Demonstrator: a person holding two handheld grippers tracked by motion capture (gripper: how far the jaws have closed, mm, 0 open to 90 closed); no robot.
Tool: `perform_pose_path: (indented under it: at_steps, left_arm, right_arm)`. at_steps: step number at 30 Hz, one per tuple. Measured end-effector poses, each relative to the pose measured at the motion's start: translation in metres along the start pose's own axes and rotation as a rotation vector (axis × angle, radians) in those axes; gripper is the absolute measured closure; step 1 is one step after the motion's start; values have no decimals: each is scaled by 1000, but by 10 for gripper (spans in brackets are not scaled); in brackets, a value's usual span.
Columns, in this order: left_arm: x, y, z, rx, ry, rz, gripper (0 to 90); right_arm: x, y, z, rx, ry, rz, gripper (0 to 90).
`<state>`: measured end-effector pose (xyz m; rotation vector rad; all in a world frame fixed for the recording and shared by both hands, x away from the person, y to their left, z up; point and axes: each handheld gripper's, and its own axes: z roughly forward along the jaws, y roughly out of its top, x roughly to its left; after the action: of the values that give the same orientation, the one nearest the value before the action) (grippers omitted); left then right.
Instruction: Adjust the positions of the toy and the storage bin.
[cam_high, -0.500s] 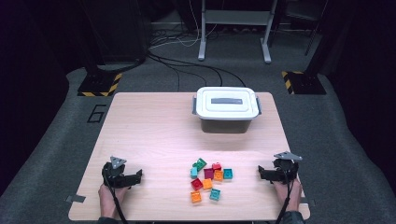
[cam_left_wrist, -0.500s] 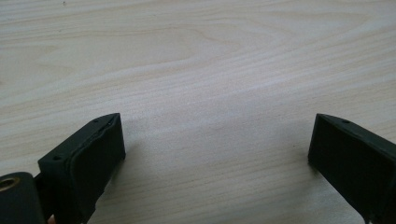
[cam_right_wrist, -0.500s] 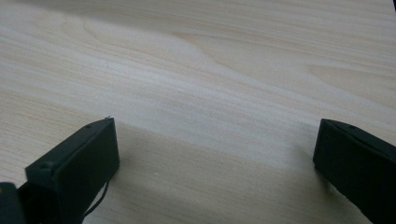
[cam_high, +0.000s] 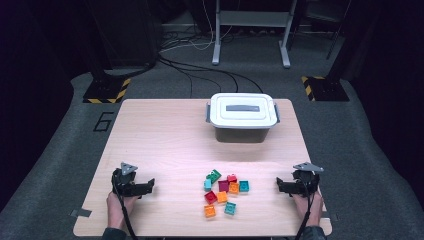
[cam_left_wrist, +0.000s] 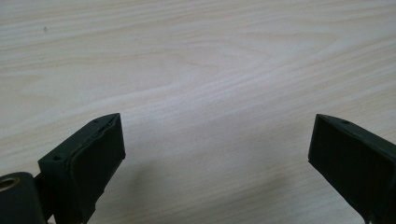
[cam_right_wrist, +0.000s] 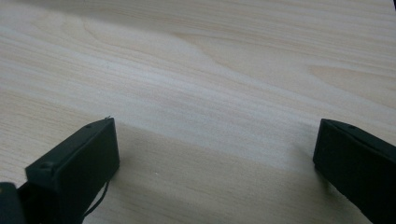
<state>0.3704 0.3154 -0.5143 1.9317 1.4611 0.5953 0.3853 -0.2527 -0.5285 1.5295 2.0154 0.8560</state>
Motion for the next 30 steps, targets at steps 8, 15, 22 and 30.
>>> perform_pose_path:
  at_steps: [8, 15, 22, 30]
  left_arm:
    - [-4, 17, -1, -8, -35, 21, 37]
    - [-5, 30, 0, -20, -57, 24, 42]
    - [-11, 51, -1, -35, -89, 48, 41]
    - [-22, 75, 2, -41, -115, 82, 44]
  right_arm:
    - [0, 0, 0, 0, 0, -1, 0]
    - [0, 0, 0, 0, 0, -1, 0]
    - [0, 0, 0, -1, 1, -3, 0]
    - [0, 0, 0, 0, 1, -3, 0]
